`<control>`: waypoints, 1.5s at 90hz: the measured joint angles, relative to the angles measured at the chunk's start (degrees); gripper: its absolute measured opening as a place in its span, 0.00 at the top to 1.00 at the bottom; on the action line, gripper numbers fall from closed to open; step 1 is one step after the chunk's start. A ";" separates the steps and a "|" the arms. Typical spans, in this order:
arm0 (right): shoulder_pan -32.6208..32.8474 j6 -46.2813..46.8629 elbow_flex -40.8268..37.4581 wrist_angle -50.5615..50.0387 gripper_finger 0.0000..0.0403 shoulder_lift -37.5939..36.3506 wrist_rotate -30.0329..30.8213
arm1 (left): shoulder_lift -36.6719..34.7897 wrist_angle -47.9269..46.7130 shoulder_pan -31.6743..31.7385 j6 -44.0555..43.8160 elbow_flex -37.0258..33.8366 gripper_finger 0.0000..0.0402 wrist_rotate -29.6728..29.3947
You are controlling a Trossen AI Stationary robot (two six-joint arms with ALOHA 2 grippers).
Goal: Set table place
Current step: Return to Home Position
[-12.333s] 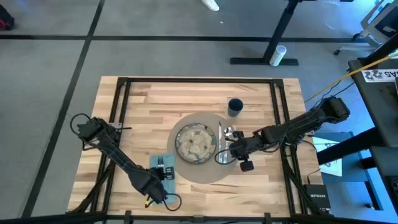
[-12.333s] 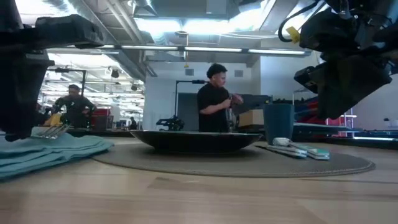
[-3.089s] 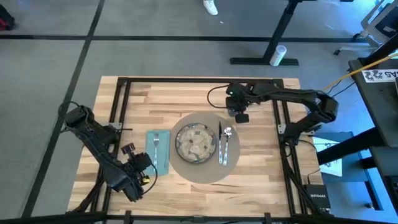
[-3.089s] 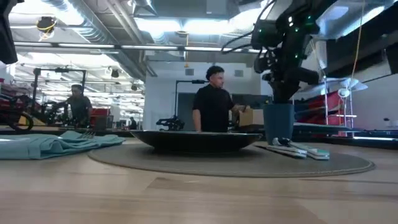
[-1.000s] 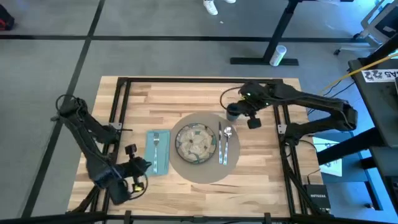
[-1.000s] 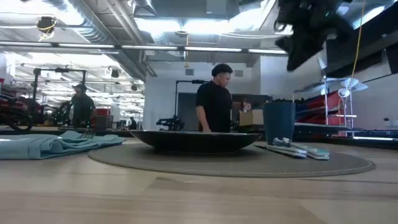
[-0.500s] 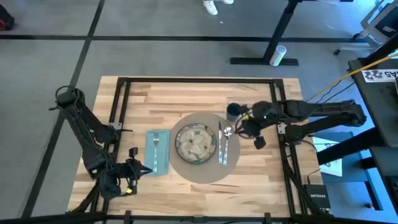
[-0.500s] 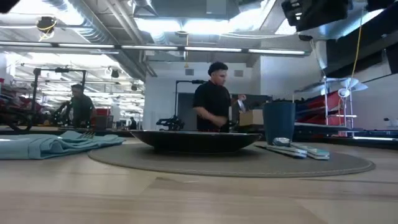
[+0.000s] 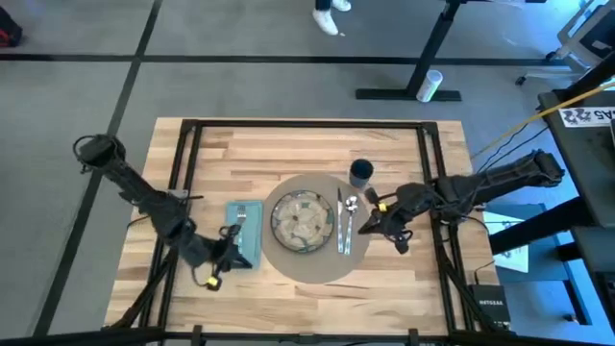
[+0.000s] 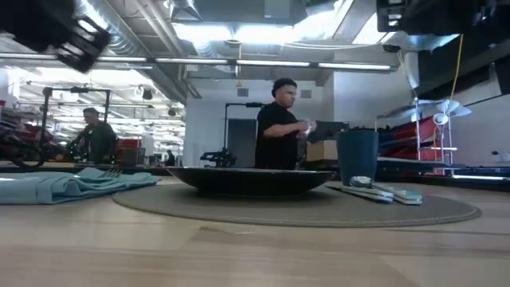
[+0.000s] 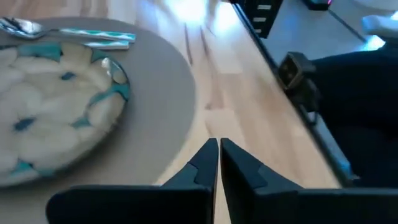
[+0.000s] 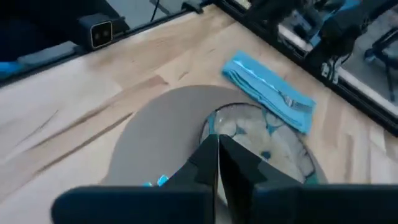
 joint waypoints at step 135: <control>-0.02 -12.84 -33.20 22.48 1.00 -52.66 12.79 | -43.40 3.53 25.22 11.18 -28.01 1.00 19.52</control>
